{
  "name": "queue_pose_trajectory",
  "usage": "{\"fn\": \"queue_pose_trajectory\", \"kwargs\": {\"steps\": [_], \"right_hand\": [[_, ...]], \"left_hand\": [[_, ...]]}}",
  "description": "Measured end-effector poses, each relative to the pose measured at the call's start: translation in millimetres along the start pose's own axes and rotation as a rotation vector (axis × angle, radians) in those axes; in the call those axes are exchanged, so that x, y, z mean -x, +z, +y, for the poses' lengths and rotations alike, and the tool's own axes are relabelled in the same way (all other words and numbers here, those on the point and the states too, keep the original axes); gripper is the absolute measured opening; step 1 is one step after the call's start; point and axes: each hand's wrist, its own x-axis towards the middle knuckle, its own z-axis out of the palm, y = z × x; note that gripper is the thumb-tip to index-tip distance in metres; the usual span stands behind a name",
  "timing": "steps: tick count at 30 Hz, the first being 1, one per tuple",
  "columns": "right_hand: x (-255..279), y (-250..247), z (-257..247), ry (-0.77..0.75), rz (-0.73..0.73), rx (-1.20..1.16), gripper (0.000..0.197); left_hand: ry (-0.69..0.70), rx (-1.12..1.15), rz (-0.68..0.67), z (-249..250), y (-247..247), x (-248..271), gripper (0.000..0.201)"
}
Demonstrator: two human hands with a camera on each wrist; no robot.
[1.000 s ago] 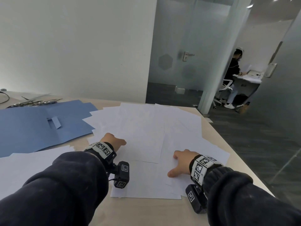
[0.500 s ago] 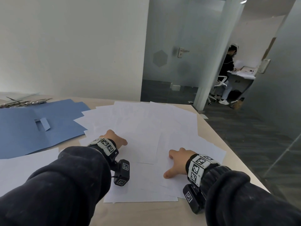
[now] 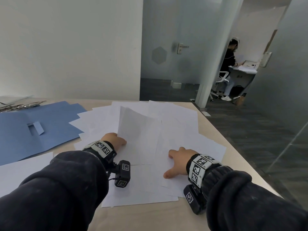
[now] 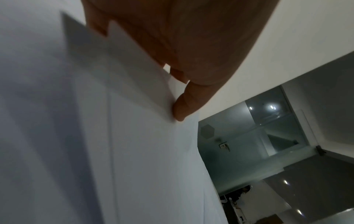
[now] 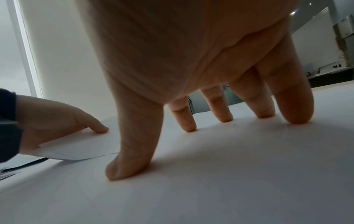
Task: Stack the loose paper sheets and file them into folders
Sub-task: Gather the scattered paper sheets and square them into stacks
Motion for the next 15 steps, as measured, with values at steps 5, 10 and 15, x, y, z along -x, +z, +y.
{"fn": "queue_pose_trajectory", "kwargs": {"steps": [5,10,15], "right_hand": [[2,6,6,-0.008,0.007,-0.043,0.093],[3,19,19,-0.022,-0.053,-0.130,0.106],[4,13,46,0.147,-0.009,-0.235,0.109]], "left_hand": [[0.025,0.086,0.008,-4,-2,11,0.037],[0.010,0.031,-0.031,-19,2,32,0.033],[0.029,0.175,-0.062,-37,6,46,0.041]]}}
